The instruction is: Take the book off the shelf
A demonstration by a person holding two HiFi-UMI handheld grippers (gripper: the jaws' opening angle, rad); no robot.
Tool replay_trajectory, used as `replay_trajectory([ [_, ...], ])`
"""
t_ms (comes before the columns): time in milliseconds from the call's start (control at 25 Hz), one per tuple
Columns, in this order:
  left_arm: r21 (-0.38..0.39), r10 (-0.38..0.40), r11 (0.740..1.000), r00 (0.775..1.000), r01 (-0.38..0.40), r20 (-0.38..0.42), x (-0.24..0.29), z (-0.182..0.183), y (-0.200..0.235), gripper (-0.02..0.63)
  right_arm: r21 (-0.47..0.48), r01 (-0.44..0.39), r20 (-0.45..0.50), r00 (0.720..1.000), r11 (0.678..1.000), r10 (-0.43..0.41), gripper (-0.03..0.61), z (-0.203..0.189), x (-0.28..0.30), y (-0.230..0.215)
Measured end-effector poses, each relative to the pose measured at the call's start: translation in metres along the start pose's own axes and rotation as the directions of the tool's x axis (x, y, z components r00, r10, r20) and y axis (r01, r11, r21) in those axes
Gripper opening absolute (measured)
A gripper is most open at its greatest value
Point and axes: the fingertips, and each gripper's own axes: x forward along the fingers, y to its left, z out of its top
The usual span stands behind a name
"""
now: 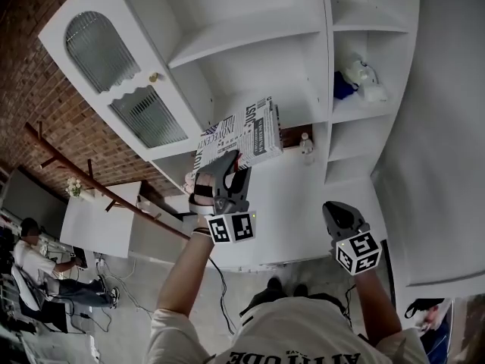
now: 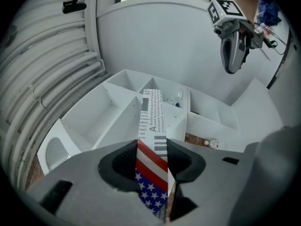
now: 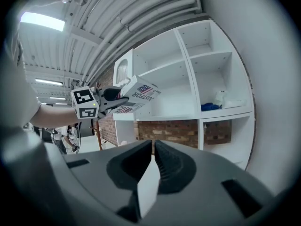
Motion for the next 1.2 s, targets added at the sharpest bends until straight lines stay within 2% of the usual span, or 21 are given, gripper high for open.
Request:
replay_trajectory([
  [280,-0.071,0.047,0.996,0.999,-0.047,0.005,-0.038,-0.005,0.019,0.175,-0.018,-0.034,0.003,0.999,0.999,0.034,0.038,0.002,0.009,0.025],
  [560,-0.172,0.081,0.981,0.996,-0.085,-0.033,-0.083,-0.033,0.031,0.175,-0.045,-0.049,0.006,0.999,0.998,0.049,0.038,0.006,0.013,0.057],
  [920,-0.34,0.11,0.931,0.99,-0.135,-0.09,-0.153,-0.073,0.043,0.175,-0.081,-0.03,0.012,0.999,0.996,0.031,0.038,0.017,0.002,0.1],
  [1200,-0.431,0.123,0.887,0.985,-0.164,-0.12,-0.207,-0.094,0.043,0.175,-0.1,-0.009,0.008,1.0,0.995,0.01,0.038,0.017,-0.018,0.134],
])
